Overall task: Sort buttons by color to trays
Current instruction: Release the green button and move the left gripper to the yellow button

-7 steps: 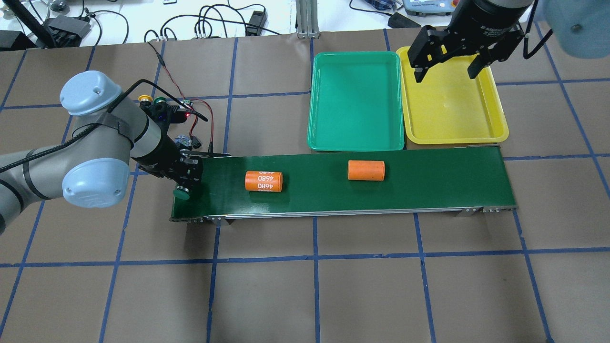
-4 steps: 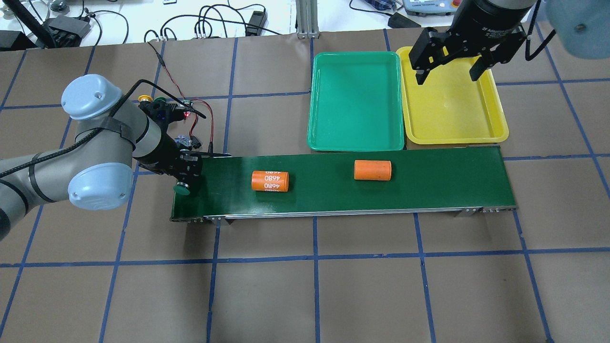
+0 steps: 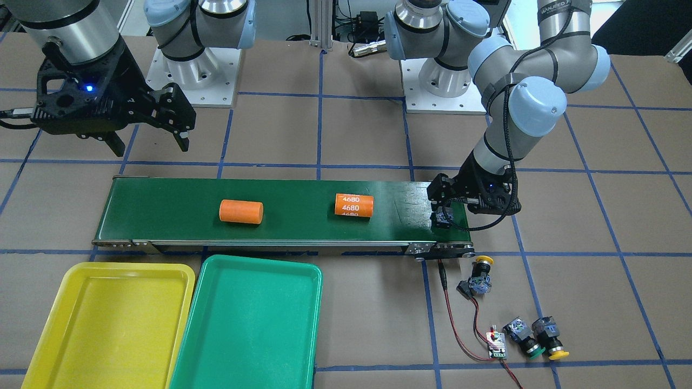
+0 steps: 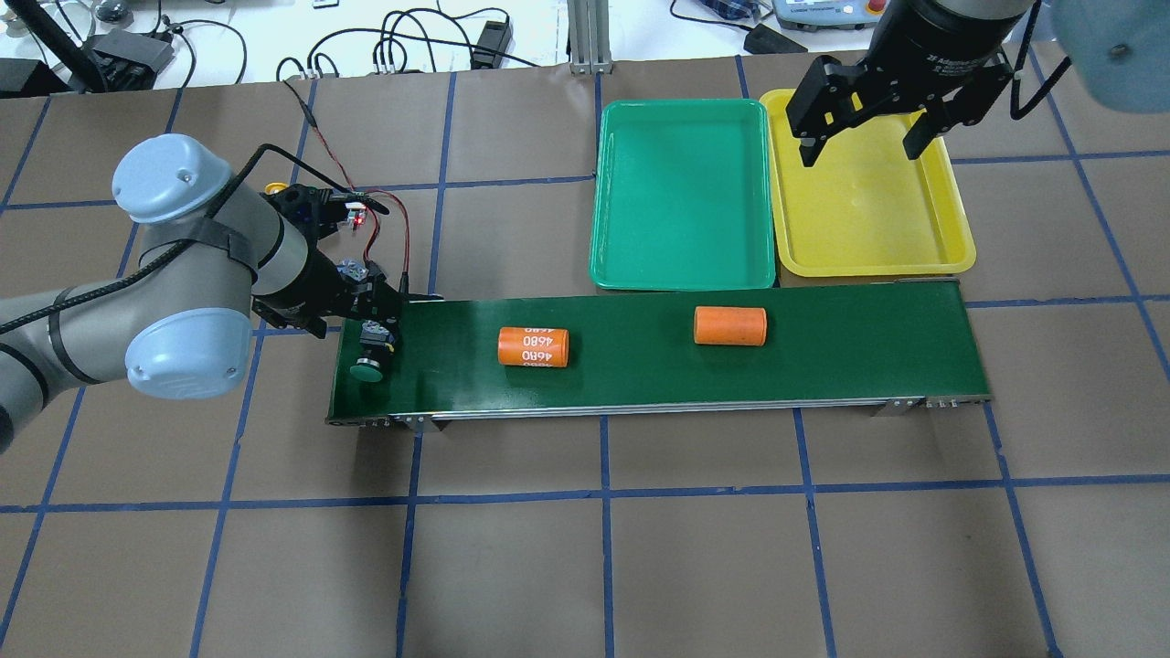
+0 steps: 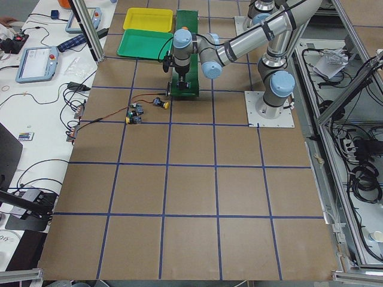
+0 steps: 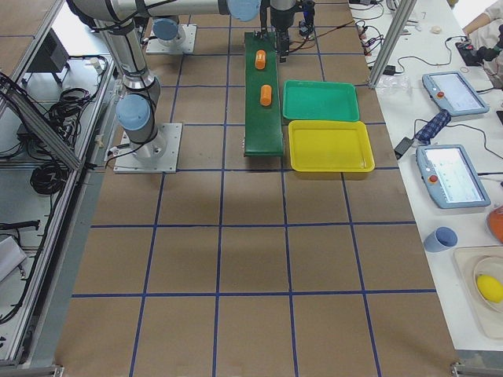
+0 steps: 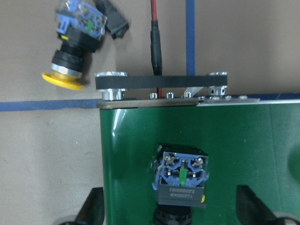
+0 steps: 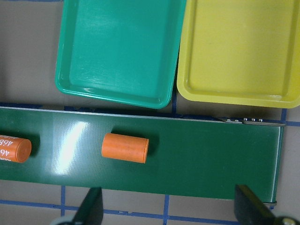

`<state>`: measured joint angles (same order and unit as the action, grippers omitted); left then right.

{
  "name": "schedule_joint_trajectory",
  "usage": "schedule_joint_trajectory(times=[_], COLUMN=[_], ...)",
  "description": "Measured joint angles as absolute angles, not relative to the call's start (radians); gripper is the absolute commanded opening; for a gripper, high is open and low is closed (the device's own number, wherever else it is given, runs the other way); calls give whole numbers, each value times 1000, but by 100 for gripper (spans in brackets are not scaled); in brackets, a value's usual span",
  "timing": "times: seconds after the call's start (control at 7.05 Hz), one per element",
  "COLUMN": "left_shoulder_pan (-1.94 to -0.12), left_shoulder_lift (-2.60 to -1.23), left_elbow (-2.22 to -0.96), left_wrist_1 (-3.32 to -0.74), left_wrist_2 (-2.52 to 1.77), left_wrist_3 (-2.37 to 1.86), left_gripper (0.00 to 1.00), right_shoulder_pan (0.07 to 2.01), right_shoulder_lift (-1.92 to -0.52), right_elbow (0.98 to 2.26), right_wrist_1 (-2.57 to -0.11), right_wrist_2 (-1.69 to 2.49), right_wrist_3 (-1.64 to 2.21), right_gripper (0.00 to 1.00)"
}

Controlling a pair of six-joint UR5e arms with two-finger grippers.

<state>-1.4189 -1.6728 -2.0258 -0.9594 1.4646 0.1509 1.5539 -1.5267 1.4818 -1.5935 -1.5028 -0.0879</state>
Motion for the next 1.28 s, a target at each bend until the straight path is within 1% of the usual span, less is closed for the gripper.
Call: schedule_joint_trajectory(times=[0.28, 0.71, 0.99, 1.28], left_shoulder_pan=[-1365, -1265, -1209, -1194], left_shoulder_lift=[-1703, -1828, -1943, -2052], left_elbow=[-1908, -1754, -1694, -1677], left_wrist_1=[-975, -977, -973, -860], left_wrist_2=[1494, 1516, 1515, 1507], left_wrist_3=[200, 245, 244, 233], left_gripper=[100, 100, 100, 100], right_shoulder_pan=[1553, 1549, 1548, 1548], right_shoulder_lift=[-1527, -1528, -1529, -1529], right_elbow=[1482, 1483, 1483, 1483], right_wrist_1=[-1591, -1589, -1589, -1589], right_wrist_2=[-1504, -1506, -1505, -1505], right_wrist_3=[-90, -92, -92, -94], right_gripper=[100, 100, 100, 100])
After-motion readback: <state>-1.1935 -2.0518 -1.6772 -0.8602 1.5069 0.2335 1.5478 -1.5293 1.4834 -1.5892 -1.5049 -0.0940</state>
